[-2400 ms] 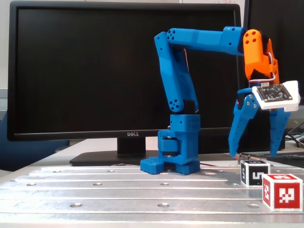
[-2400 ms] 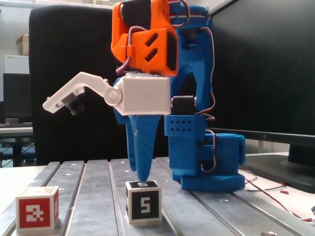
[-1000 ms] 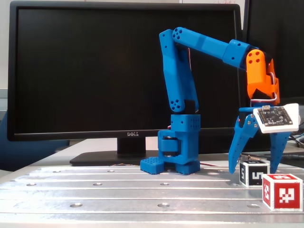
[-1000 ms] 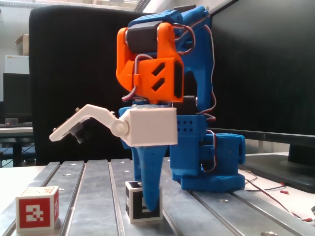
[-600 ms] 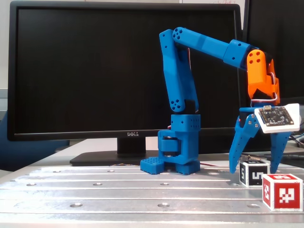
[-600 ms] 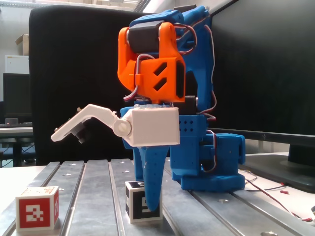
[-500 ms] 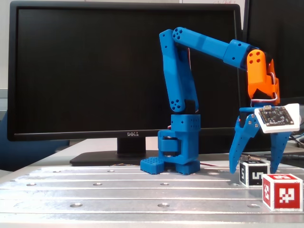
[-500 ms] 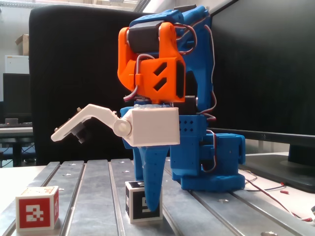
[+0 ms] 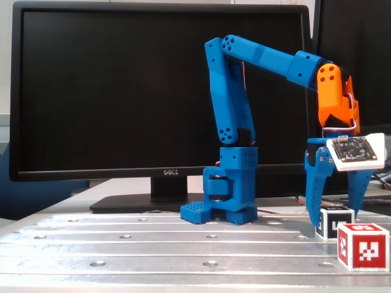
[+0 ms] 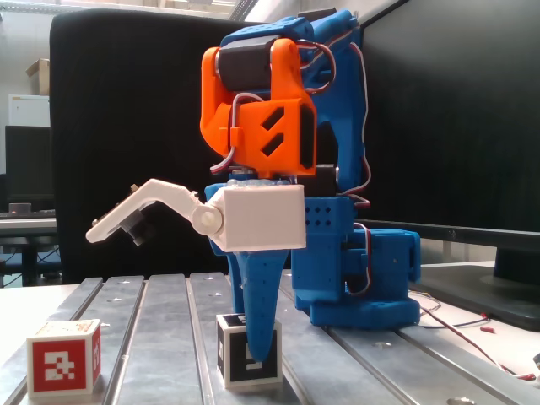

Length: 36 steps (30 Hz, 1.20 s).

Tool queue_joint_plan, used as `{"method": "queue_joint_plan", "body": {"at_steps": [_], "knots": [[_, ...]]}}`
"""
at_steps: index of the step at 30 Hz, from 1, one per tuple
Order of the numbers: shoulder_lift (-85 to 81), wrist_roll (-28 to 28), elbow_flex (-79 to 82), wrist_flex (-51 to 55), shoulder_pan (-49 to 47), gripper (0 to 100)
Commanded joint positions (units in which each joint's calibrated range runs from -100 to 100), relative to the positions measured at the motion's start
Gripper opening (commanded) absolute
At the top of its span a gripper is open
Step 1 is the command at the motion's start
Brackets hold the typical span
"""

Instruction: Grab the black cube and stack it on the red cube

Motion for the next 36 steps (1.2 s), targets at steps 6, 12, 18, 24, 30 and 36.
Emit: {"method": "queue_joint_plan", "body": {"at_steps": [6, 12, 18, 24, 30, 36], "knots": [[-0.33, 0.19, -0.29, -0.31, 0.13, 18], [-0.33, 0.19, -0.47, -0.31, 0.21, 18], [-0.75, 0.29, -0.92, 0.29, 0.43, 18], [-1.00, 0.40, -1.01, 0.63, 0.50, 18], [-1.00, 3.08, -3.82, 4.99, 2.50, 18], [-1.00, 3.13, -9.24, 11.06, 2.64, 18]]}}
